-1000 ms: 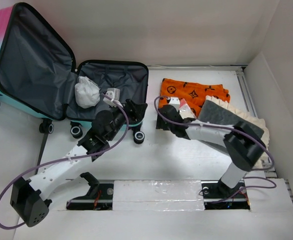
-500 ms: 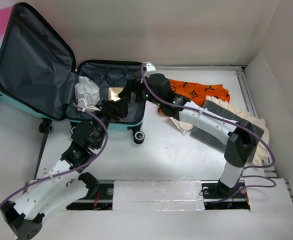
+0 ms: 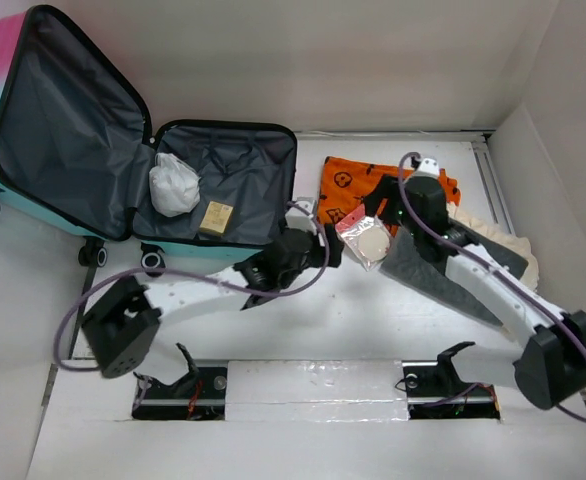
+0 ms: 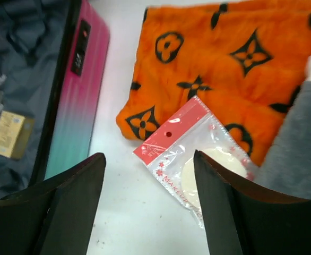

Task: Pack the luggage

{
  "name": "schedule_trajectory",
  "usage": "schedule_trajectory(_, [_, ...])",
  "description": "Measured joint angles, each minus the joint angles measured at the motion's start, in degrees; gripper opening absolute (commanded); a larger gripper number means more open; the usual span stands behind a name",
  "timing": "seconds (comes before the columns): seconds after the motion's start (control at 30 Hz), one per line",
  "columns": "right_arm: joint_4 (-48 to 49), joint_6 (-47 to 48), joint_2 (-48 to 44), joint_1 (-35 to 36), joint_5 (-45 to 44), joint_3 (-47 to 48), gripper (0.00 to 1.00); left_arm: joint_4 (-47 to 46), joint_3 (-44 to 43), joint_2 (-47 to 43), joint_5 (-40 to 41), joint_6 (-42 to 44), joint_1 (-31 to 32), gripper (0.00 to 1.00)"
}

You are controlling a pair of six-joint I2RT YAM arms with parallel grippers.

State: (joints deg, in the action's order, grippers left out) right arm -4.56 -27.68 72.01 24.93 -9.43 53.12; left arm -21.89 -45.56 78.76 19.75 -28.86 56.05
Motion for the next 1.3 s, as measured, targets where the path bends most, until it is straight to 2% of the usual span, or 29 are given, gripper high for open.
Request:
schedule_trajectory(0.07, [0.09,0.04,-4.00,-1.70,-0.76,-1.36,0.67,-1.55,-2.19,5.49,-1.25,-0.92,-0.20,0.75])
schedule_trajectory(0.2, [0.31,-0.09,-10.62,-4.90,-0.79,-2.60,0.67,-5.60,-7.63,15.93,-5.97,-5.20,-2.01,0.75])
schedule_trajectory(0.4, [1.05,0.31,-13.99,-7.13,2.01,-4.46,0.70,-11.17,-12.87,28.96,-9.31,-12.28,-3.67,0.72])
schedule_trajectory(0.7, [0.24,1.31,-16.31,-7.67,8.96,-6.54,0.70,-13.92,-16.85,37.22,-9.42,-17.09,-3.63,0.69])
schedule_trajectory(0.73, [0.26,1.36,-16.57,-7.67,9.60,-6.67,0.70,-14.78,-17.27,37.59,-9.42,-17.29,-3.63,0.65])
schedule_trajectory(0.8, [0.24,1.40,-17.27,-7.67,10.58,-7.15,0.70,-16.74,-17.79,38.42,-9.40,-17.77,-3.65,0.47])
schedule_trajectory(0.9, [0.11,1.46,-17.81,-7.65,11.61,-7.23,0.70,-19.04,-17.94,39.23,-9.31,-18.51,-3.65,0.00])
schedule_trajectory(1.1, [0.15,1.57,-19.43,-7.30,12.28,-7.74,0.70,-21.73,-15.43,38.16,-9.53,-18.01,-3.58,0.00])
schedule_trajectory(1.3, [0.11,1.57,-19.61,-7.23,12.26,-7.91,0.70,-20.22,-4.85,24.59,-11.56,-16.11,-3.19,0.00])
